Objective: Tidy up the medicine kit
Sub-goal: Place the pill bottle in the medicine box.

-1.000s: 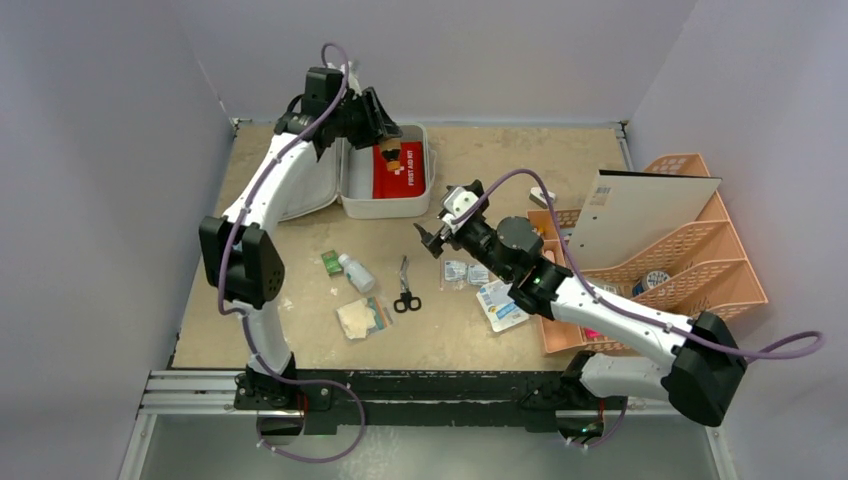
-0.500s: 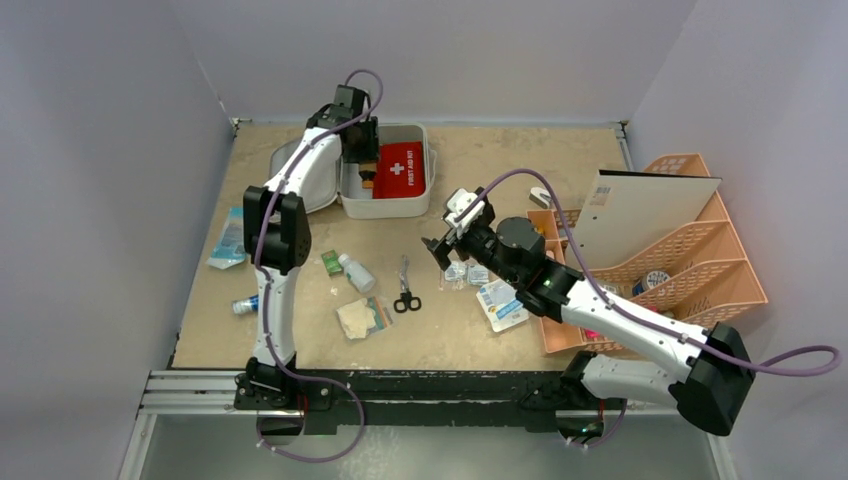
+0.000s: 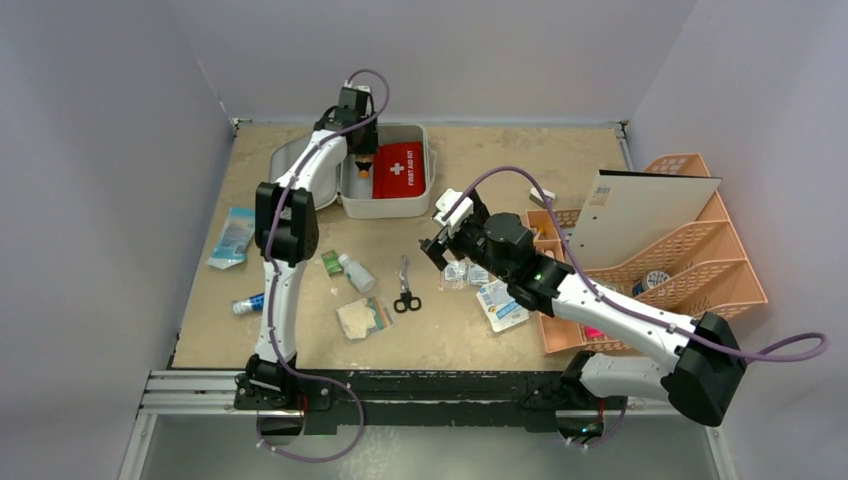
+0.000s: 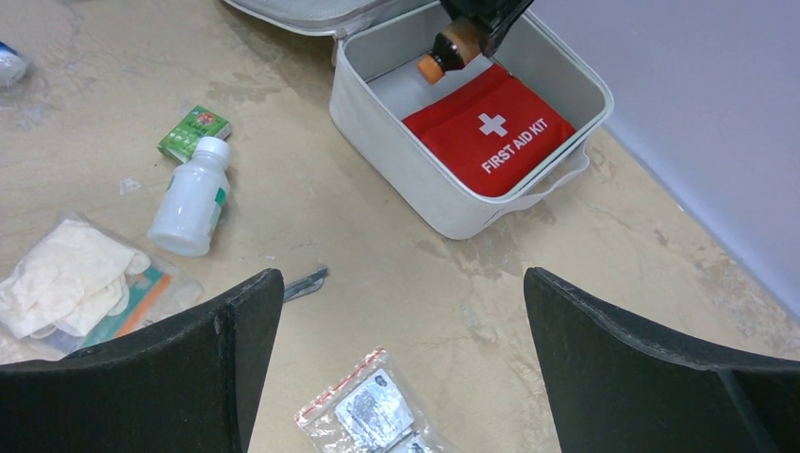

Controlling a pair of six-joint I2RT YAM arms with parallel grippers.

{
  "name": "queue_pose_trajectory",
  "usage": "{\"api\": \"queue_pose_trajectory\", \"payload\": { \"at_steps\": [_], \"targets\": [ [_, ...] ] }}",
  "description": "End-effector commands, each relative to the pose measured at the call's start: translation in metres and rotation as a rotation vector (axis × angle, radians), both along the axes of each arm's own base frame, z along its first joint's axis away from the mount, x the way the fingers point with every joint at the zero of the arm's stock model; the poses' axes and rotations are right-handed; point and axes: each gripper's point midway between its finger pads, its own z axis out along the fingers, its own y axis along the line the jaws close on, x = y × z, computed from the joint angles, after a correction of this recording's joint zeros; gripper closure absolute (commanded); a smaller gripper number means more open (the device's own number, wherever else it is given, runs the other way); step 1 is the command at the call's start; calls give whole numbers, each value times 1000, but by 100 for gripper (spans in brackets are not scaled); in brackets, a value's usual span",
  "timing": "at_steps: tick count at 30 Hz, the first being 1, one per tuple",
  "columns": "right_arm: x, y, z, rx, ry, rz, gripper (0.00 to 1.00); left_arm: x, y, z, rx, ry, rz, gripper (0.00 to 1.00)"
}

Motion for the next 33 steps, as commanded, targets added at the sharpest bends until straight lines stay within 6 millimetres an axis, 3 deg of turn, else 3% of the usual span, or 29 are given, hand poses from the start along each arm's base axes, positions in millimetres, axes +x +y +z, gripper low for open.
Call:
{"api": "queue_pose_trajectory", "payload": {
  "at_steps": [1, 7, 11, 16, 23, 28, 33],
  "targets": [
    [8, 1, 33, 36, -72, -23, 1, 29, 9, 18, 29, -125, 10, 67],
    [6, -4, 33, 20, -60, -30, 1, 47, 13, 8, 69, -192, 12, 64],
    [3, -3, 34, 21, -60, -19, 1, 50, 17, -4, 83, -187, 39, 55],
    [-2, 2, 32, 44, -31, 13, 1, 57, 12, 3, 79, -210, 14, 43],
    [-9, 2, 40, 68, -38, 35, 1, 51, 4, 34, 19, -240, -1, 40],
    [-13, 3, 44, 89, -30, 51, 1, 42, -6, 66, -50, -263, -28, 40],
    [-11, 4, 36, 108, 39, 20, 1, 4, -36, 122, -215, -198, -168, 39]
  ]
}}
